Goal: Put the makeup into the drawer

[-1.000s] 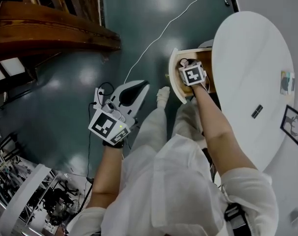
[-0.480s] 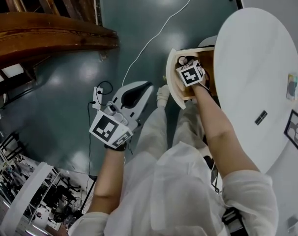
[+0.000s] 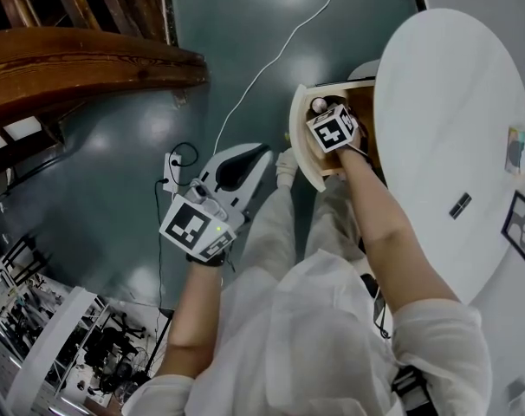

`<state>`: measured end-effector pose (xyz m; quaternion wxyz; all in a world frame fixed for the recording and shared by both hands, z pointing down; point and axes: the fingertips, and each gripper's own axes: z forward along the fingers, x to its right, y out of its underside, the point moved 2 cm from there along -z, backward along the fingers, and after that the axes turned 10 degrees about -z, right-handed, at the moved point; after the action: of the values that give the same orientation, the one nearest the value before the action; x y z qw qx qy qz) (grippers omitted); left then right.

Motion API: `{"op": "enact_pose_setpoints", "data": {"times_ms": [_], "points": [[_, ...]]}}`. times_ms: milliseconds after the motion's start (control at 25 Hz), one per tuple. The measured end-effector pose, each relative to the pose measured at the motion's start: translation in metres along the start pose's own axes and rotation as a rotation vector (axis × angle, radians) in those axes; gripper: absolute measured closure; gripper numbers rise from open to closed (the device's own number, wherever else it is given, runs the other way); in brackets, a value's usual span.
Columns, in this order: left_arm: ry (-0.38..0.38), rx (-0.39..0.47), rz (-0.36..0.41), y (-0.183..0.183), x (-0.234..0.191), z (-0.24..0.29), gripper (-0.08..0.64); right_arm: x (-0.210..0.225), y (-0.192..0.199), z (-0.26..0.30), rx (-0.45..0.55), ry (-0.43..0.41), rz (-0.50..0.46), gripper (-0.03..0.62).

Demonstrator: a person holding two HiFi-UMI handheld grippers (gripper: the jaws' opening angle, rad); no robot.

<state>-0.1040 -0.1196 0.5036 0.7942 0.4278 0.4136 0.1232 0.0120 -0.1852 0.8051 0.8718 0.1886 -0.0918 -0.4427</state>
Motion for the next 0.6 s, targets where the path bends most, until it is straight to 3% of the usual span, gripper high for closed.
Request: {"op": "enact_pose_setpoints", "data": {"times_ms": [600], "points": [[0.023, 0.033, 0.015, -0.022, 0.009, -0.01, 0.541, -0.01, -0.027, -0.053, 0.03, 0.048, 0.06, 0.392]]}}
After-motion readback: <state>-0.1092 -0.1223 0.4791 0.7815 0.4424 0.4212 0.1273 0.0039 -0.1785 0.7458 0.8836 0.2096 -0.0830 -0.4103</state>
